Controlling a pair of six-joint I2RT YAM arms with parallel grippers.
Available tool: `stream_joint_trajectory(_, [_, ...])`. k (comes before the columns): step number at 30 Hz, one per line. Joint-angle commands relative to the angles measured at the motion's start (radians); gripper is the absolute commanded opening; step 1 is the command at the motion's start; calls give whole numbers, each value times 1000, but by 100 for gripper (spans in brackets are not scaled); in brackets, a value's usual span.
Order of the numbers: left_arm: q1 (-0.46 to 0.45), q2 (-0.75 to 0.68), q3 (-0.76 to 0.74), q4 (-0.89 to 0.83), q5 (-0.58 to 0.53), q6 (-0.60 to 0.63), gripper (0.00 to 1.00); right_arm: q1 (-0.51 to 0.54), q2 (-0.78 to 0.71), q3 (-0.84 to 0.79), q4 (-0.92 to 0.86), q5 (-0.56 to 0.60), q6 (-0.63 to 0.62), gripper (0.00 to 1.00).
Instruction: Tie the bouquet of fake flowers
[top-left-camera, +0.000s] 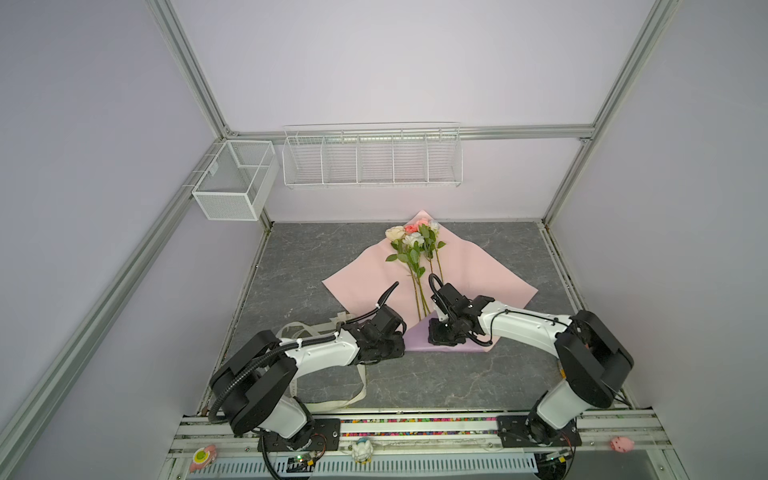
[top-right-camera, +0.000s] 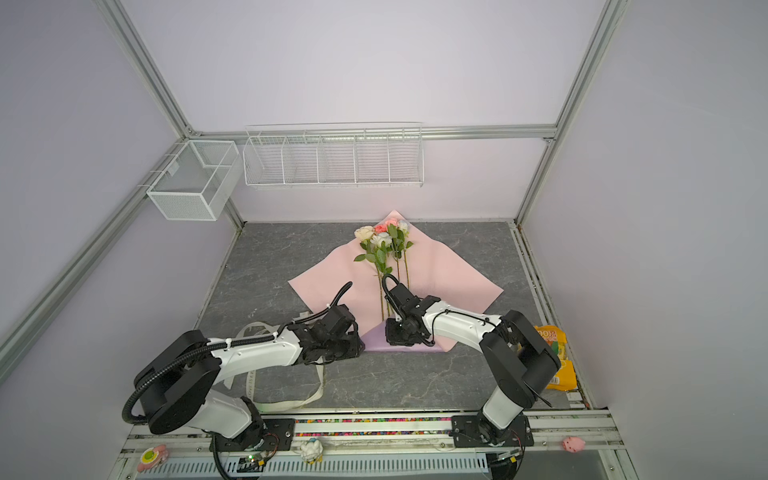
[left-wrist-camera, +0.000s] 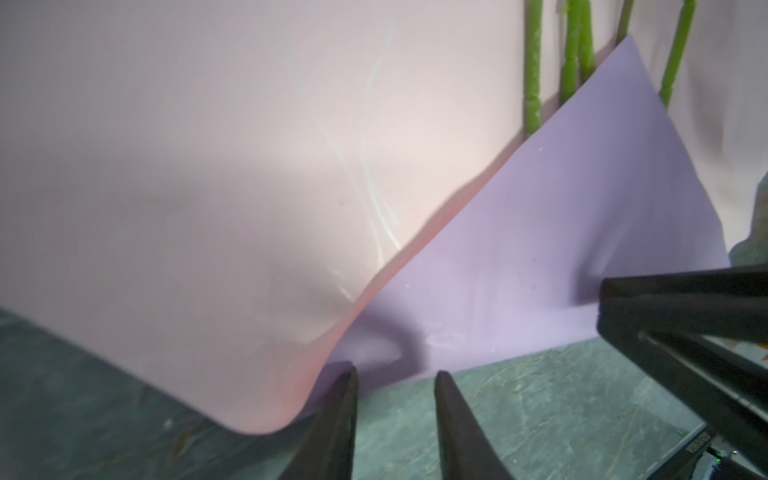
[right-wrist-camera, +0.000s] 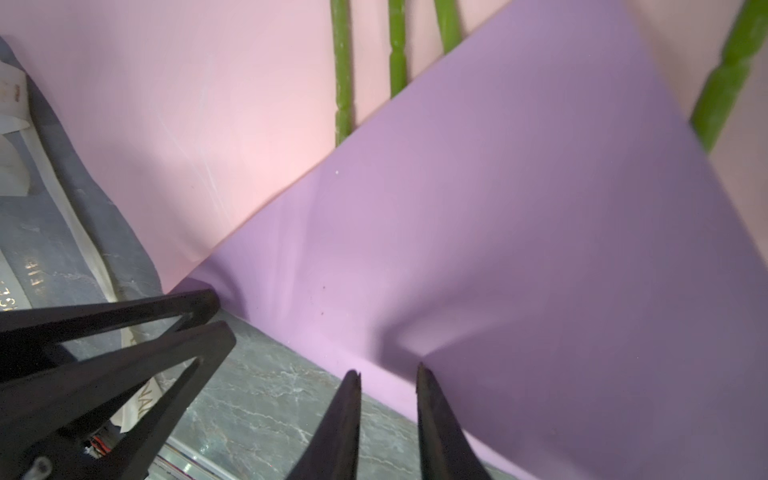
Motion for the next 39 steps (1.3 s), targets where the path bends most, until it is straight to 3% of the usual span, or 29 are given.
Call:
stream_joint_trajectory(1, [1,-53,-43,-73,-57,-47,35,0,4,8,6,-14,6,28])
stream_joint_trajectory(8, [19,-286,-121,-36,-129,-108,51,1,11,45,-9,-6,-14,29])
stream_joint_trajectory(14, [123,-397,-190,36,-35,-163,66,2,8,54,14,-28,-16,29])
stream_joint_trajectory(30, [233,-279,-232,164,51,-208,74,3,5,43,40,-48,-29,32])
stream_joint_trajectory(39, [407,-206,-218,244,171,-152,75,2,8,38,54,-49,-25,31])
